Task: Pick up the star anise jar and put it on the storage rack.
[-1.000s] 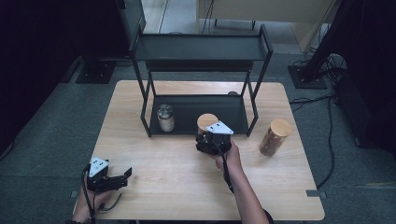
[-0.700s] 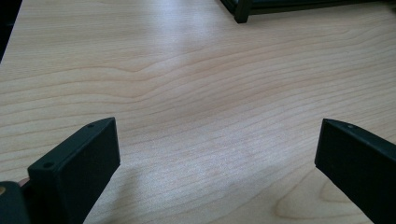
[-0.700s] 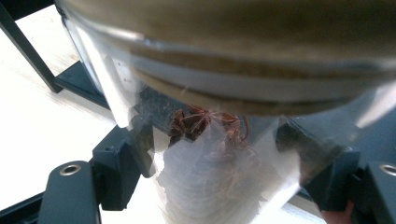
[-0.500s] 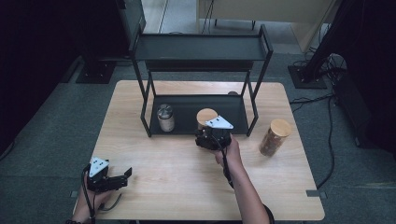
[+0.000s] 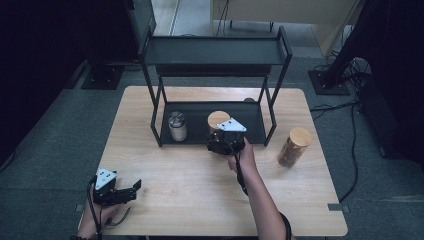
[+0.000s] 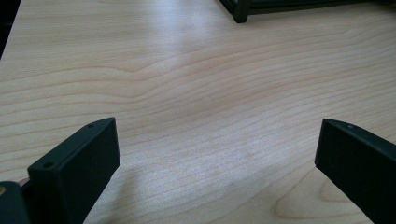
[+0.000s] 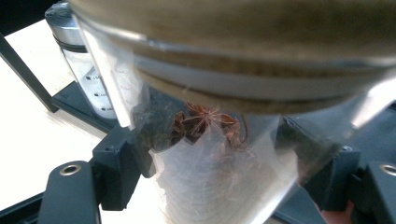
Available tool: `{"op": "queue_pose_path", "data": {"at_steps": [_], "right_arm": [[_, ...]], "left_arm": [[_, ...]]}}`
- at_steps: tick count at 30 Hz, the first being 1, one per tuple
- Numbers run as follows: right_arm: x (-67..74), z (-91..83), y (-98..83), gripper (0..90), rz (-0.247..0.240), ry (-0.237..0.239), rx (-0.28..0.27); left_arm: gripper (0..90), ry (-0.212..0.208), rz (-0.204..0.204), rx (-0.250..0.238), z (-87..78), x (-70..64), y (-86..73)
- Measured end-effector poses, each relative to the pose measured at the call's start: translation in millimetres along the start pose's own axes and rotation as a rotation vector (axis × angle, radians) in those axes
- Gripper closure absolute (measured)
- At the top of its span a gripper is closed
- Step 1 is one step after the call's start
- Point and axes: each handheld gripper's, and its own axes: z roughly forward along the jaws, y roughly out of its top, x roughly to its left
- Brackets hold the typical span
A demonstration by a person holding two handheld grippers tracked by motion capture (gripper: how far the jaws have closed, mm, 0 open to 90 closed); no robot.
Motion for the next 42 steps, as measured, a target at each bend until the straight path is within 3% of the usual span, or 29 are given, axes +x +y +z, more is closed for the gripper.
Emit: {"op": "queue_pose_path", "data": {"at_steps": [42], "right_arm": [[6.6, 51.8, 26.4, 24.9, -0.015, -0.009, 0.015]], "left_arm": [[0.4, -0.007, 0.003, 0.002, 0.4, -0.3, 0.1]]}}
